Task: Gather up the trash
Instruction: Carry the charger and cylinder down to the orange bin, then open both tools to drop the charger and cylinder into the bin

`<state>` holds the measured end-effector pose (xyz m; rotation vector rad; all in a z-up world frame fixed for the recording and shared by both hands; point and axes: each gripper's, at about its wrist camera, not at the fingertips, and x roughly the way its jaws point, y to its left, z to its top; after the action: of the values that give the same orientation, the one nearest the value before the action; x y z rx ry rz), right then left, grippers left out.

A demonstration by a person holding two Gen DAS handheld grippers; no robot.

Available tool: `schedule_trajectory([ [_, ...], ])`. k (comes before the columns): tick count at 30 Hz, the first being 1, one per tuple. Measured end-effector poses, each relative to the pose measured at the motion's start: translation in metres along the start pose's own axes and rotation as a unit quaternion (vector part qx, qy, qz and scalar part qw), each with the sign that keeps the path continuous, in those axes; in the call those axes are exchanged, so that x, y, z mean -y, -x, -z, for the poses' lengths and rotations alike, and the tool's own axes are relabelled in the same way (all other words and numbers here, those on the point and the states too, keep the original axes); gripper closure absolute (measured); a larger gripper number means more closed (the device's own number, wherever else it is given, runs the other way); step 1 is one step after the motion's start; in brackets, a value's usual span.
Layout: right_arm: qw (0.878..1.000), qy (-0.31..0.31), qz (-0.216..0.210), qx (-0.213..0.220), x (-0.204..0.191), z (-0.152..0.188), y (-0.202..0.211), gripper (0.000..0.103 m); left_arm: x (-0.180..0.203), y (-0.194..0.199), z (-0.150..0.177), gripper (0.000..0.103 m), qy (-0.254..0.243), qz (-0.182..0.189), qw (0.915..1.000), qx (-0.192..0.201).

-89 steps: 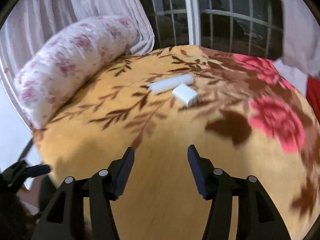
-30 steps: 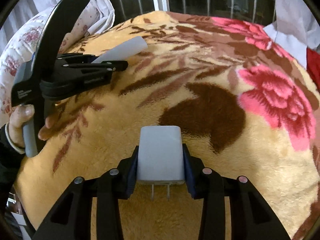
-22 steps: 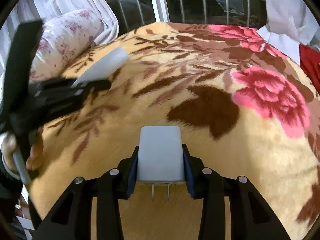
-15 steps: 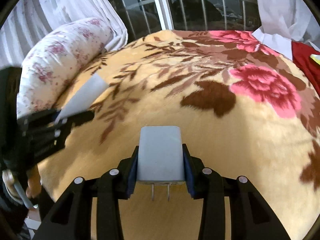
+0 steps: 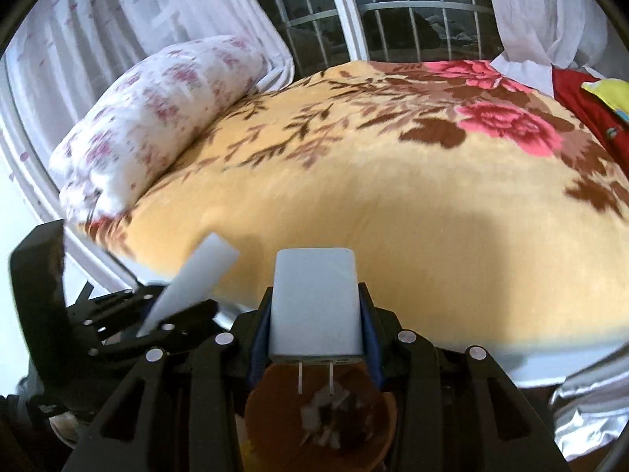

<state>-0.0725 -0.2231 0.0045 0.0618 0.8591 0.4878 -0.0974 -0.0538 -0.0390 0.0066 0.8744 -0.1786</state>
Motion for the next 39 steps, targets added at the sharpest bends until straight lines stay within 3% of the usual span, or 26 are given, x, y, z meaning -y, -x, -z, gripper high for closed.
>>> schedule_trajectory([
  [9,0.999,-0.035,0.007,-0.040,-0.008,0.067,-0.006,0.064,0.004,-0.012,0.047,0.078,-0.001,-0.004,0.9985,-0.055],
  [17,0.993,-0.067,0.004,-0.100,0.004,0.096,-0.034,0.064,0.009,-0.037,0.059,0.076,-0.007,0.006,0.9948,-0.102],
  [20,0.991,-0.070,0.007,-0.114,0.007,0.099,-0.042,0.063,0.009,-0.046,0.063,0.066,-0.007,0.006,0.9928,-0.119],
  [22,0.990,-0.077,0.012,-0.116,0.011,0.099,-0.046,0.051,0.007,-0.052,0.065,0.034,-0.006,-0.003,0.9916,-0.129],
  [23,0.990,-0.081,0.013,-0.116,0.013,0.099,-0.047,0.049,0.007,-0.053,0.066,0.031,-0.005,-0.005,0.9915,-0.130],
  [30,0.989,-0.096,0.017,-0.114,0.021,0.104,-0.045,0.040,0.001,-0.060,0.070,0.031,0.011,0.003,0.9890,-0.147],
  [39,0.989,-0.104,0.038,-0.100,0.024,0.101,-0.035,0.014,0.002,-0.059,0.063,0.031,0.012,0.001,0.9898,-0.142],
])
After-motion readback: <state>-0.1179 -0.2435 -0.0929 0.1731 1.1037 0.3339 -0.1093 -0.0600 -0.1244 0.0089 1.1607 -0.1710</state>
